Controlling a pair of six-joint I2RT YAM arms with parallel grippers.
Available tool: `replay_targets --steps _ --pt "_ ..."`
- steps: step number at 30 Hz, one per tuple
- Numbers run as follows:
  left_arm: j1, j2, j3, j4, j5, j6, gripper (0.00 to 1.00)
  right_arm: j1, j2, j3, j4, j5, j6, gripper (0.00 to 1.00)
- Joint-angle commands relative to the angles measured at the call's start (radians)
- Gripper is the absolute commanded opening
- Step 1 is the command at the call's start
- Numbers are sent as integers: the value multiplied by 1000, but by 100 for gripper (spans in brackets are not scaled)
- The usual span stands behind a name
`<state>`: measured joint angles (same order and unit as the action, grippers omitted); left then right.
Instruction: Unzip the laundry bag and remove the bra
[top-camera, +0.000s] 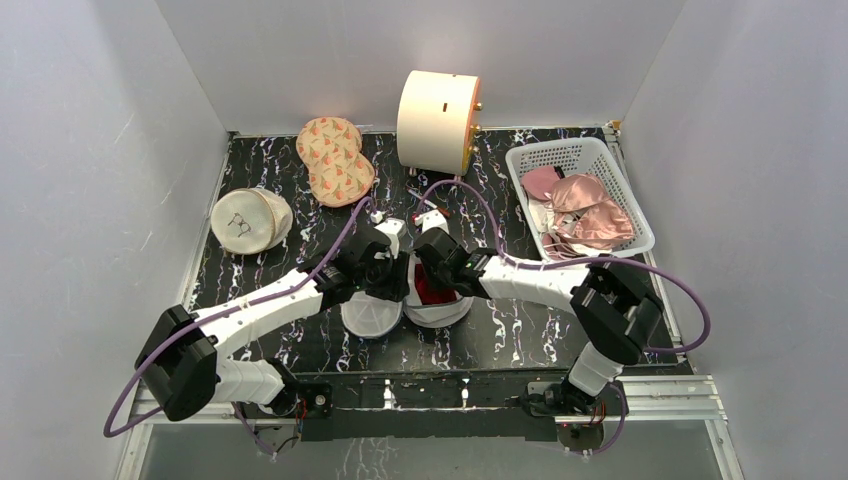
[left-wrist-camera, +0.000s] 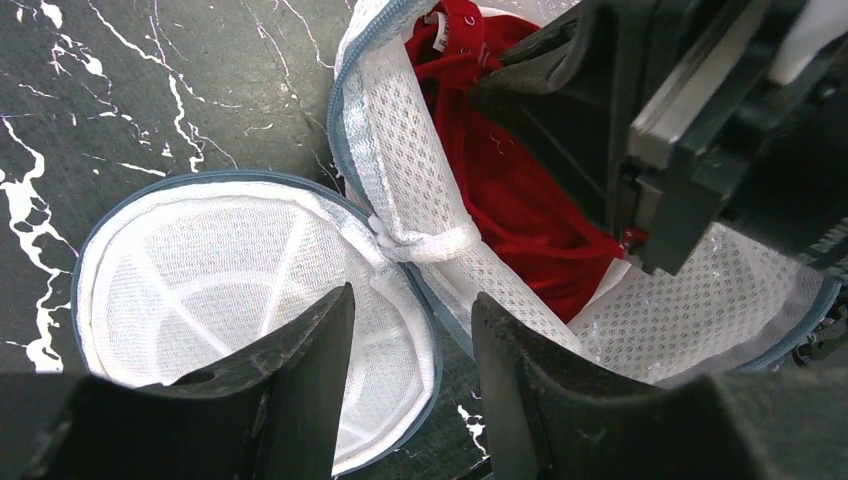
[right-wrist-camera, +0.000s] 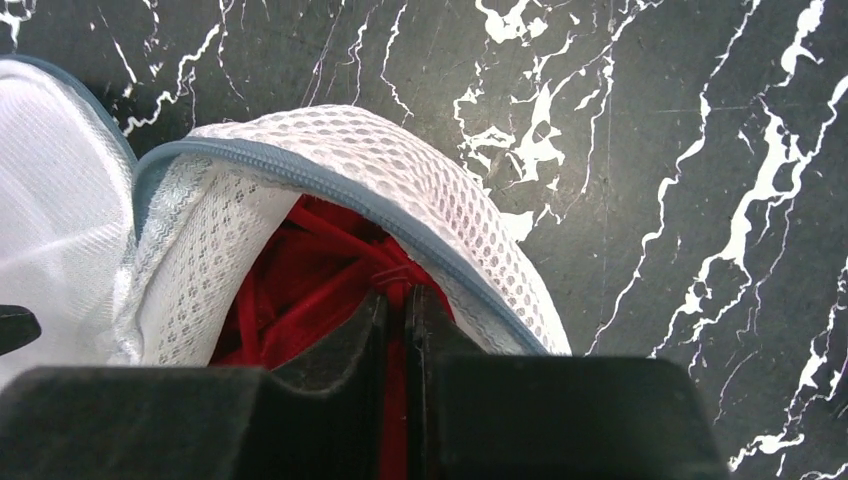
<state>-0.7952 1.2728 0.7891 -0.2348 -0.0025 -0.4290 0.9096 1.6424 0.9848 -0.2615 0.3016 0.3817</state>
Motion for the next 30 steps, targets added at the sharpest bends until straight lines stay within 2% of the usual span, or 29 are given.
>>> replay_targets --steps 1,6,14,30 --pt "-2 -45 3 -21 -21 10 46 4 -101 47 9 52 -24 0" --pt "-2 -59 -12 -8 -23 4 46 4 -233 21 25 -31 -21 0" --pt "-2 -69 -20 2 -39 7 46 3 -377 16 25 -106 89 0" --pt "-2 -62 -34 6 -30 1 46 2 -504 94 19 -154 121 0"
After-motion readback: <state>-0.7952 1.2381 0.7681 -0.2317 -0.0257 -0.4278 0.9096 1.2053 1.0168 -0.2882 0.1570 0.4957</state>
